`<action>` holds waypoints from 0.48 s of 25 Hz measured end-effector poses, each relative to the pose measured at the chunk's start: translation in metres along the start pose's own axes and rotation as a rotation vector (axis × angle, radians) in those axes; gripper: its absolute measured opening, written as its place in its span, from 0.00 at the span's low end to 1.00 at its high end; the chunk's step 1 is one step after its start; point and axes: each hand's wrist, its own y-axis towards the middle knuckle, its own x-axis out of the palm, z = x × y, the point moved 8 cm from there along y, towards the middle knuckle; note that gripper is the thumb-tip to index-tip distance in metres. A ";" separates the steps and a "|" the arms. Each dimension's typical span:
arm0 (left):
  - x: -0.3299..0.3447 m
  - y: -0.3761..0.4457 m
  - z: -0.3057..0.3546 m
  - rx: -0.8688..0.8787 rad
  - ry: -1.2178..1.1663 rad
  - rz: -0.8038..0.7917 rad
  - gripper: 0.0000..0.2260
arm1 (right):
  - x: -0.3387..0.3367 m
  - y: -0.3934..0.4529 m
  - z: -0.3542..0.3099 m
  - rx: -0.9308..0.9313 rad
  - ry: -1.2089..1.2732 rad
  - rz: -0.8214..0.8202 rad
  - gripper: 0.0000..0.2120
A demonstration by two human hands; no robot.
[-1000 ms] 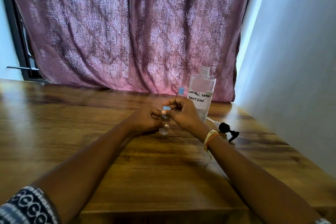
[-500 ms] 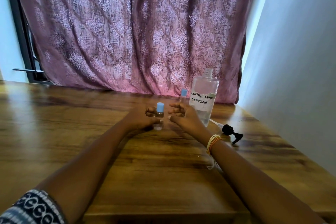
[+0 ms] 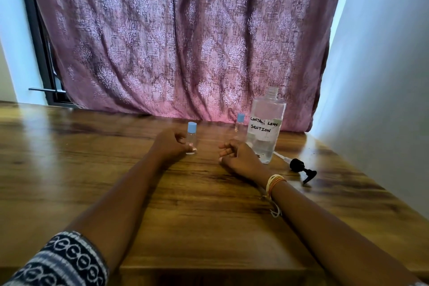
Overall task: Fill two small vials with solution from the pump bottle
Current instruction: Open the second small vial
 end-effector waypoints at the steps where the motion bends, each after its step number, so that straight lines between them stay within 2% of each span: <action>1: -0.005 0.002 -0.002 -0.027 0.067 0.007 0.18 | 0.000 0.001 -0.002 -0.007 -0.039 0.010 0.15; 4: -0.011 0.003 -0.005 -0.065 0.184 -0.011 0.14 | 0.005 0.012 -0.016 -0.106 -0.246 0.091 0.24; 6: -0.007 0.004 -0.009 -0.067 0.198 -0.049 0.10 | 0.006 0.027 -0.021 -0.108 -0.316 0.188 0.32; 8: 0.000 0.006 -0.010 -0.053 0.215 -0.113 0.07 | 0.000 0.047 -0.014 0.012 -0.279 0.318 0.40; 10: 0.005 0.011 -0.012 -0.049 0.244 -0.172 0.07 | -0.007 0.065 0.002 0.220 -0.181 0.408 0.46; 12: 0.007 0.014 -0.014 -0.052 0.256 -0.192 0.07 | -0.014 0.079 0.016 0.363 -0.102 0.499 0.46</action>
